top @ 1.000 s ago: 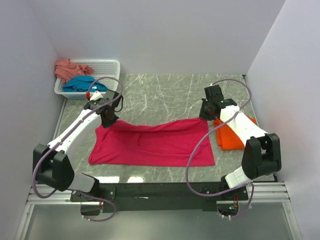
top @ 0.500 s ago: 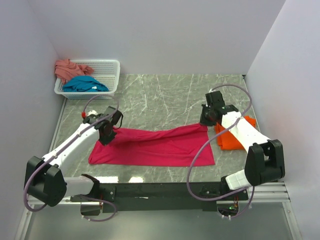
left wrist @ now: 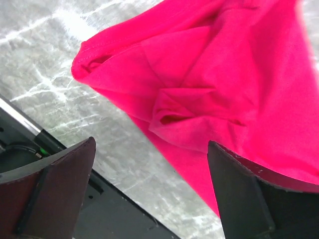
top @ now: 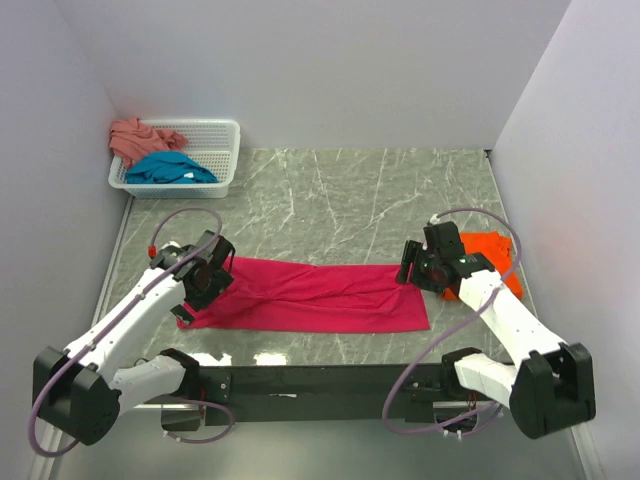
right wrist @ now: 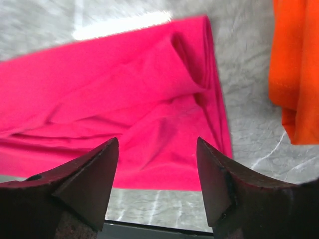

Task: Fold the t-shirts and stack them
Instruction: Fold the tshirt

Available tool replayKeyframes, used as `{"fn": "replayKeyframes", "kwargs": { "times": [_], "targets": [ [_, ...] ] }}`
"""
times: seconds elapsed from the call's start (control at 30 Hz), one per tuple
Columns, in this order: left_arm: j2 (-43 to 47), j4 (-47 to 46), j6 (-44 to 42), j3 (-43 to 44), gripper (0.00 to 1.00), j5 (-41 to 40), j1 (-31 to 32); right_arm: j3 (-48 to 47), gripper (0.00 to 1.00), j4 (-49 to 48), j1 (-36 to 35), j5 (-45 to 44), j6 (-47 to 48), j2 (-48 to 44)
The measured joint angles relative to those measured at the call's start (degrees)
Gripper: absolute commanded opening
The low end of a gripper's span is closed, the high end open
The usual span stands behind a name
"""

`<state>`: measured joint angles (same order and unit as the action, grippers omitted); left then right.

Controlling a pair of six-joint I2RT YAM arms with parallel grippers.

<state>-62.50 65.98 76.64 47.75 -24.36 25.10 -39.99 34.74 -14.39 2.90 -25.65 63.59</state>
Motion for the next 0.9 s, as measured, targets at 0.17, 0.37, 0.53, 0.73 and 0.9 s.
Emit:
{"fn": "replayKeyframes", "kwargs": {
  "times": [0.17, 0.37, 0.53, 0.73, 0.9],
  "targets": [
    [1.55, -2.27, -3.21, 3.56, 0.99, 0.13, 0.0, -2.05, 0.76, -0.94, -0.11, 2.27, -0.26, -2.6],
    [-12.31, -16.04, -12.46, 8.72, 0.99, 4.96, 0.0, -7.5, 0.77, -6.78, -0.79, 7.48, -0.28, 5.7],
    [-24.24, -23.04, -17.2, 8.98, 0.99, 10.23, 0.0, -10.47, 0.77, -10.73, -2.19, 8.96, -0.68, 14.1],
    [-21.11, -27.82, -19.02, 0.17, 0.99, 19.21, 0.42, -10.1, 0.77, -10.95, -3.52, 7.43, -1.79, 20.06],
    [-14.88, -27.43, -20.06, -5.35, 0.99, 25.55, 2.86, -9.38, 0.77, -9.01, -3.63, 2.54, -2.71, 21.7]
  ]
}}
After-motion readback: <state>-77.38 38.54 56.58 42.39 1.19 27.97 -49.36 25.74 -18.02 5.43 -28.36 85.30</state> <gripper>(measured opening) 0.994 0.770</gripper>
